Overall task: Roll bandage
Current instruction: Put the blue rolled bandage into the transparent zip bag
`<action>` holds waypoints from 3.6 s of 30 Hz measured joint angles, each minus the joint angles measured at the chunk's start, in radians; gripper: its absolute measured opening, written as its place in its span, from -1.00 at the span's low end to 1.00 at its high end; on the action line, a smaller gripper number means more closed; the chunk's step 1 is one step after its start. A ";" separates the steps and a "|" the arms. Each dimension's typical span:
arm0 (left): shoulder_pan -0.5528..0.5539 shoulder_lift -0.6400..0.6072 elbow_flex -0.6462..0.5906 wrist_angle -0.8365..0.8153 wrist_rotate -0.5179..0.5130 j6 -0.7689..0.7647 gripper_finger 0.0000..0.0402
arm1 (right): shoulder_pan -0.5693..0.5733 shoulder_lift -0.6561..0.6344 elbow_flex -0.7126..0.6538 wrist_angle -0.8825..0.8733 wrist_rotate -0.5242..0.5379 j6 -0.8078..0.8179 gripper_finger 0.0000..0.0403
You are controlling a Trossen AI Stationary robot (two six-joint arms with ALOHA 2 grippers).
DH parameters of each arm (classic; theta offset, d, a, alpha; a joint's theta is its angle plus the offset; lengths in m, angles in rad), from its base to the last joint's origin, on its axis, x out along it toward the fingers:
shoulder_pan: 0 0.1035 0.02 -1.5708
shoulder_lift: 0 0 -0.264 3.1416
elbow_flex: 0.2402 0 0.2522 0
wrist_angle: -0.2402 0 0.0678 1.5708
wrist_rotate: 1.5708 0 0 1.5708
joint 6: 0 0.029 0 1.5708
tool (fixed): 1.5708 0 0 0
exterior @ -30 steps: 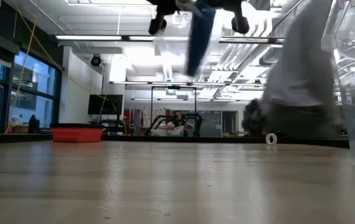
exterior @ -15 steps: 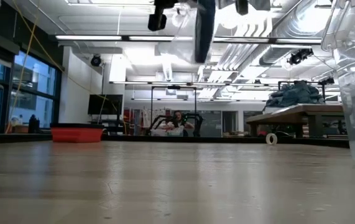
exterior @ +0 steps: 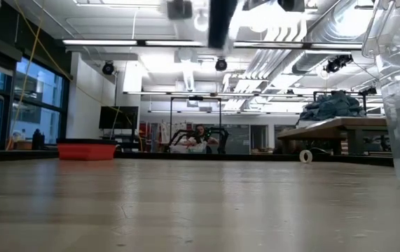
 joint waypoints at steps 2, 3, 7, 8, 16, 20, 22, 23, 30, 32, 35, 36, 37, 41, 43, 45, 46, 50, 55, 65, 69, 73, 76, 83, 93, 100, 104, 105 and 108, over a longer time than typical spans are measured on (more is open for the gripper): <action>0.007 -0.012 0.000 -0.007 0.078 0.005 -1.00 | 0.012 -0.001 0.000 -0.031 -0.011 -0.048 -0.15; 0.009 -0.019 0.000 -0.006 0.108 0.003 -1.00 | 0.018 -0.001 0.000 -0.040 -0.019 -0.077 -0.11; 0.022 -0.050 0.000 0.015 0.232 -0.014 -1.00 | 0.032 0.000 0.000 -0.013 -0.106 -0.184 -0.05; 0.022 -0.054 0.000 0.025 0.259 -0.028 -1.00 | 0.035 0.000 0.000 0.000 -0.123 -0.207 -0.05; 0.022 -0.064 0.000 0.213 0.357 -0.209 -1.00 | 0.067 0.021 0.000 0.138 -0.153 -0.263 -0.04; 0.022 -0.064 0.000 0.328 0.365 -0.297 -1.00 | 0.086 0.046 0.000 0.209 -0.186 -0.283 -0.04; 0.025 -0.064 0.000 0.354 0.377 -0.336 -1.00 | 0.092 0.049 -0.001 0.243 -0.187 -0.290 -0.04; 0.026 -0.064 0.000 0.359 0.377 -0.350 -1.00 | 0.094 0.049 -0.001 0.251 -0.188 -0.294 -0.04; 0.035 -0.066 0.000 0.359 0.390 -0.372 -1.00 | 0.102 0.035 -0.001 0.285 -0.238 -0.287 -0.04; 0.038 -0.066 0.000 0.359 0.391 -0.373 -1.00 | 0.105 0.031 -0.001 0.284 -0.239 -0.284 -0.04; 0.044 -0.066 0.000 0.359 0.395 -0.373 -1.00 | 0.111 0.022 -0.001 0.278 -0.240 -0.276 -0.04; 0.047 -0.067 0.000 0.360 0.395 -0.373 -1.00 | 0.112 0.016 -0.001 0.282 -0.239 -0.275 -0.04; 0.047 -0.068 0.000 0.360 0.394 -0.373 -1.00 | 0.112 0.012 -0.001 0.282 -0.235 -0.276 -0.04; 0.047 -0.071 0.000 0.390 0.386 -0.377 -1.00 | 0.111 0.021 -0.001 0.283 -0.190 -0.295 -0.04; 0.047 -0.071 0.000 0.415 0.385 -0.395 -1.00 | 0.111 0.029 -0.001 0.277 -0.166 -0.313 -0.04; 0.047 -0.071 0.000 0.440 0.385 -0.411 -1.00 | 0.111 0.036 -0.001 0.283 -0.156 -0.327 -0.04; 0.047 -0.071 0.000 0.449 0.385 -0.420 -1.00 | 0.111 0.041 -0.001 0.289 -0.156 -0.328 -0.04; 0.048 -0.071 0.000 0.457 0.382 -0.424 -1.00 | 0.111 0.051 -0.001 0.334 -0.173 -0.329 -0.04; 0.067 -0.071 0.000 0.457 0.361 -0.424 -1.00 | 0.126 0.049 -0.001 0.348 -0.178 -0.339 -0.04; 0.087 -0.071 0.000 0.457 0.340 -0.423 -1.00 | 0.148 0.055 -0.001 0.382 -0.119 -0.387 -0.04; 0.083 -0.071 0.000 0.456 0.338 -0.421 -1.00 | 0.148 0.055 -0.001 0.396 -0.104 -0.389 -0.04; 0.083 -0.071 0.000 0.456 0.318 -0.414 -1.00 | 0.148 0.055 -0.001 0.397 -0.081 -0.415 -0.04; 0.083 -0.071 0.000 0.456 0.316 -0.414 -1.00 | 0.148 0.055 -0.001 0.400 -0.055 -0.433 -0.04; 0.083 -0.071 0.000 0.456 0.316 -0.414 -1.00 | 0.147 0.055 -0.001 0.389 0.001 -0.459 -0.04; 0.083 -0.070 0.000 0.456 0.313 -0.414 -1.00 | 0.147 0.055 -0.001 0.404 -0.028 -0.481 -0.10; 0.083 -0.069 0.000 0.455 0.298 -0.414 -1.00 | 0.147 0.066 -0.001 0.386 -0.028 -0.500 -0.66; 0.084 -0.069 0.000 0.450 0.287 -0.414 -1.00 | 0.147 0.081 -0.001 0.414 -0.028 -0.476 -0.96; 0.084 -0.069 0.000 0.441 0.282 -0.411 -1.00 | 0.147 0.081 -0.001 0.428 -0.028 -0.467 -0.96; 0.100 -0.069 0.000 0.387 0.226 -0.386 -1.00 | 0.147 0.074 -0.001 0.415 -0.028 -0.433 -0.98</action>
